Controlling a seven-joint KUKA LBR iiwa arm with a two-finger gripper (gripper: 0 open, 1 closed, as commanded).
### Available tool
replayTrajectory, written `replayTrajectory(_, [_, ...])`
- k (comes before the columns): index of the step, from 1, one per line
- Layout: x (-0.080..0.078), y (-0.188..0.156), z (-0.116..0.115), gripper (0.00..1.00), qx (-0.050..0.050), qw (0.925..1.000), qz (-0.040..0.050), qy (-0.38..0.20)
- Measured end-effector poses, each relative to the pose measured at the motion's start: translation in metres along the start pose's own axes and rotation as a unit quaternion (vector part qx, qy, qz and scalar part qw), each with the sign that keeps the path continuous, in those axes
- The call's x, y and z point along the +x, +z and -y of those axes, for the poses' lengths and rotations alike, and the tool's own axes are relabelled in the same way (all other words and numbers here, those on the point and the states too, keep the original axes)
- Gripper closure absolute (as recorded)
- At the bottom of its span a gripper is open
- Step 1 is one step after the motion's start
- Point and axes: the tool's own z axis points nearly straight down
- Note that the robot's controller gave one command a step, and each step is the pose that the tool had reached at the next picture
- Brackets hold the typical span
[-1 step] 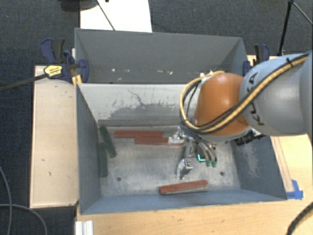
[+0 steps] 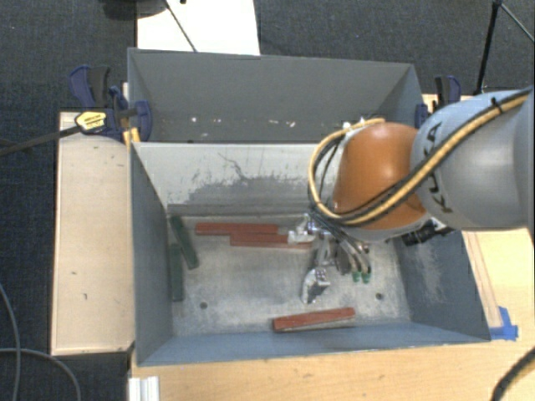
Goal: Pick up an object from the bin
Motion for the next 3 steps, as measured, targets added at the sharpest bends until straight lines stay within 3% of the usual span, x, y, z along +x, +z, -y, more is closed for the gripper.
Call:
replayTrajectory(1, [0.005,0.029,0.025,0.00,0.000,0.9875,0.0009,-0.158])
replayTrajectory(2, [0.007,0.024,0.038,0.00,0.000,0.9489,0.0001,-0.316])
replayTrajectory(3, [0.000,0.029,0.054,0.00,0.000,0.8820,0.0014,-0.471])
